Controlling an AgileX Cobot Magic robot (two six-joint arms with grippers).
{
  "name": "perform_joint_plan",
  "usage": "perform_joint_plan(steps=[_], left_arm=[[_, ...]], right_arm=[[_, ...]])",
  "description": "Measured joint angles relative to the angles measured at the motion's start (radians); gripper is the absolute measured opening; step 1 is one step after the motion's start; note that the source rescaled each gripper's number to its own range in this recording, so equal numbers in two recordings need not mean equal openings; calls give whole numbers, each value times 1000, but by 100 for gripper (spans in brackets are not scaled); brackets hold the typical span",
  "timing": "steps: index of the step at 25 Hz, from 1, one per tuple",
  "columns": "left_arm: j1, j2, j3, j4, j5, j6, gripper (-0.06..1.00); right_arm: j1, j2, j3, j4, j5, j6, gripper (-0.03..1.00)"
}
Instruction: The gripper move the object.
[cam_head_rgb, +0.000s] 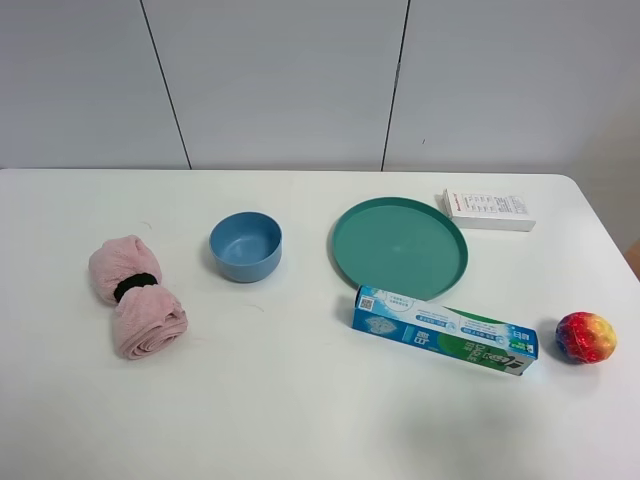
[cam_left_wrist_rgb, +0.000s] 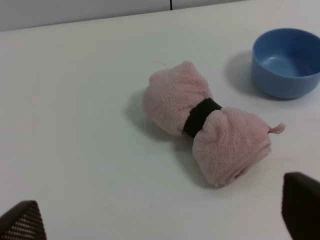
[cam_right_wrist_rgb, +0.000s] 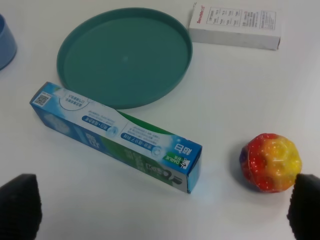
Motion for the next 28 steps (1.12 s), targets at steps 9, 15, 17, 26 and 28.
perform_joint_plan(steps=[9, 15, 17, 26, 28], left_arm=[[0, 0, 0, 0, 0, 0, 100], [0, 0, 0, 0, 0, 0, 100], [0, 0, 0, 0, 0, 0, 100], [0, 0, 0, 0, 0, 0, 100], [0, 0, 0, 0, 0, 0, 100]], right_arm=[[-184, 0, 18, 1, -25, 0, 99], [-347, 0, 18, 1, -26, -2, 99], [-370, 0, 18, 1, -26, -2, 99], [-376, 0, 18, 1, -26, -4, 99], [-376, 0, 18, 1, -26, -4, 99]])
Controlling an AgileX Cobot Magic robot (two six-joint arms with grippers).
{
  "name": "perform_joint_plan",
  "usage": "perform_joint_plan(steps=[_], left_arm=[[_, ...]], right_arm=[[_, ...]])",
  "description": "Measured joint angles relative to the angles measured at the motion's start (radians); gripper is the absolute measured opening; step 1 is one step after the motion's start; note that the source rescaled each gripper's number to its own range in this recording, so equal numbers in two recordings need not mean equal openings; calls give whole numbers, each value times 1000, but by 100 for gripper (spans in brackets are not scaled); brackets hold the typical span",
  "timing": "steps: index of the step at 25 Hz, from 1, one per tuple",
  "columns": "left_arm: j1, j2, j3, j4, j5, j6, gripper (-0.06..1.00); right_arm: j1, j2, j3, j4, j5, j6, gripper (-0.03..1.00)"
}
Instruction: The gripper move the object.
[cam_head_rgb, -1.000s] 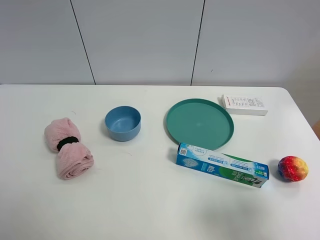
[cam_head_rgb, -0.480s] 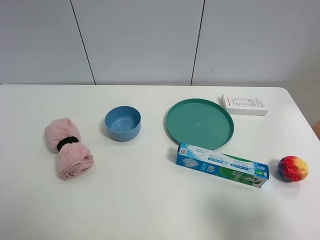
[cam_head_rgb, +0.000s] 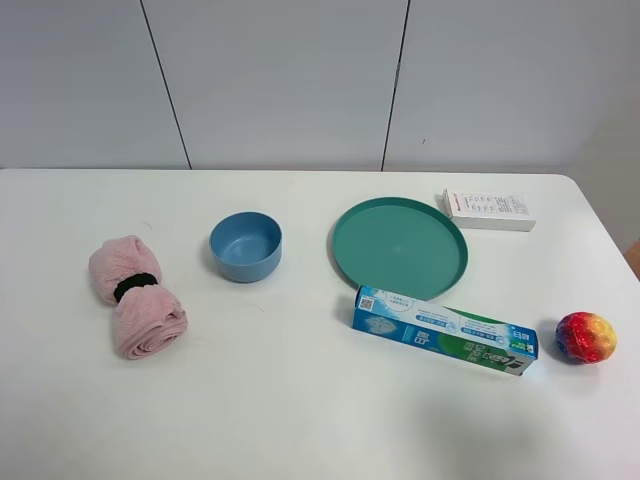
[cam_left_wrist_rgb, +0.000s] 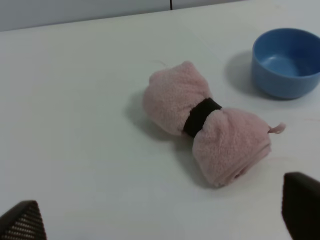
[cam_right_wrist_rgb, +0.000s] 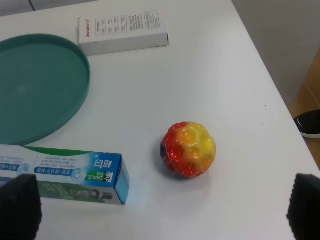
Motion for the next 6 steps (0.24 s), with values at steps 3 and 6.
perform_joint_plan(steps=[3, 6], left_arm=[[0, 0, 0, 0, 0, 0, 100], [0, 0, 0, 0, 0, 0, 100]], right_arm=[[0, 0, 0, 0, 0, -1, 99], [0, 0, 0, 0, 0, -1, 99]])
